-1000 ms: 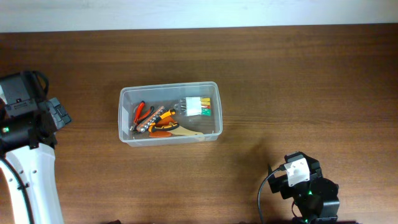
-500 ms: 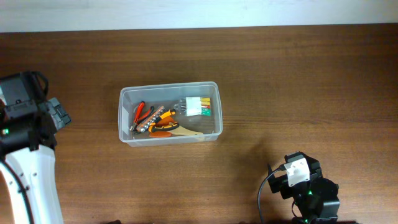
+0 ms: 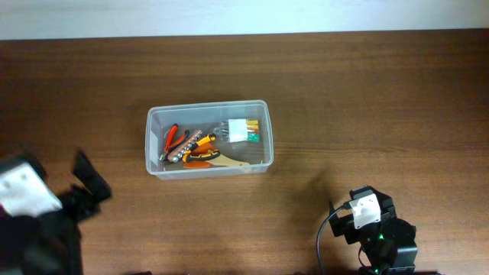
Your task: Pack container
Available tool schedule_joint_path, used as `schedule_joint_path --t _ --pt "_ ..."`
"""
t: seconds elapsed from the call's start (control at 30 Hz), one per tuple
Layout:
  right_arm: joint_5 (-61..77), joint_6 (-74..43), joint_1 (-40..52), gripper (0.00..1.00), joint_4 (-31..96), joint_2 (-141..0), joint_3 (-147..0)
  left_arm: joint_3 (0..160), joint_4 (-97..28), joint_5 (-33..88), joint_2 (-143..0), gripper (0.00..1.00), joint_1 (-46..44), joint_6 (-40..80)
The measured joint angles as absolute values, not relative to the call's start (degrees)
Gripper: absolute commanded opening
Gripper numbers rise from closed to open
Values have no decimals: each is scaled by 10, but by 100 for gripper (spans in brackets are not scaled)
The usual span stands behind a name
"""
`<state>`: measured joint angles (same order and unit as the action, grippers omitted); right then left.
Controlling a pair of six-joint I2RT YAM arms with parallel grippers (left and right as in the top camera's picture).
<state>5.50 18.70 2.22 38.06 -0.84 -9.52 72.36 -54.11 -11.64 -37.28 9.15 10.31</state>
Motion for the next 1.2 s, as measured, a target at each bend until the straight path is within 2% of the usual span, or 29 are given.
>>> schedule_joint_path --t 0.2,0.37,0.57,0.73,1.2 --pt "55 187 22 99 380 -8 -95 508 -452 -30 -237 99 91 111" --pt "55 187 22 99 381 -8 -95 311 -321 -10 -172 99 91 120" --pt "55 187 22 99 380 -8 -95 170 -219 -6 -121 99 83 123" --pt "55 187 22 99 380 -8 -95 112 -173 -41 -88 99 51 125" --pt "55 187 22 99 380 -8 -95 65 -169 -168 -9 99 14 125"
